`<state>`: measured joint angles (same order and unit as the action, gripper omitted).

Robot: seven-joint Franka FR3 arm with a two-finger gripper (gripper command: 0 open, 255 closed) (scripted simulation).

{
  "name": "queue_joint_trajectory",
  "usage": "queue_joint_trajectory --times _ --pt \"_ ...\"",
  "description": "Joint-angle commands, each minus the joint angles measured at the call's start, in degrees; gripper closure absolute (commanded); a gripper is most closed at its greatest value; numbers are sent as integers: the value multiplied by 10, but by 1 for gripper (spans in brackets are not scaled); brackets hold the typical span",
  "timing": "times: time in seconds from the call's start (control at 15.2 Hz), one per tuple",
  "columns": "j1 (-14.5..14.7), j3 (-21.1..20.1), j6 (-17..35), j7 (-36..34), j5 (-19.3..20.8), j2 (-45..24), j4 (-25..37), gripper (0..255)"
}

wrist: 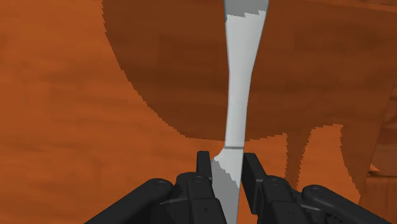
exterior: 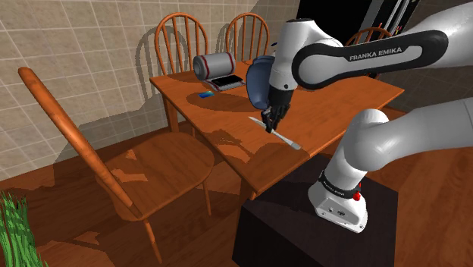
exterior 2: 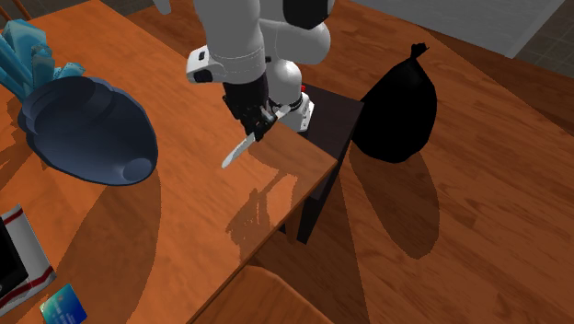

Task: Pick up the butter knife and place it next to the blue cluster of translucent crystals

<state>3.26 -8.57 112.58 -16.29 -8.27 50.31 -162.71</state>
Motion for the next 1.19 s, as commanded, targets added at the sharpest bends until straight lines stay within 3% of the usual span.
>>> queue_joint_trajectory --times 0.0,1.12 --pt "-1 2 -19 0 2 5 14 255" --pt "-8 16 -153 -4 17 12 141 255"
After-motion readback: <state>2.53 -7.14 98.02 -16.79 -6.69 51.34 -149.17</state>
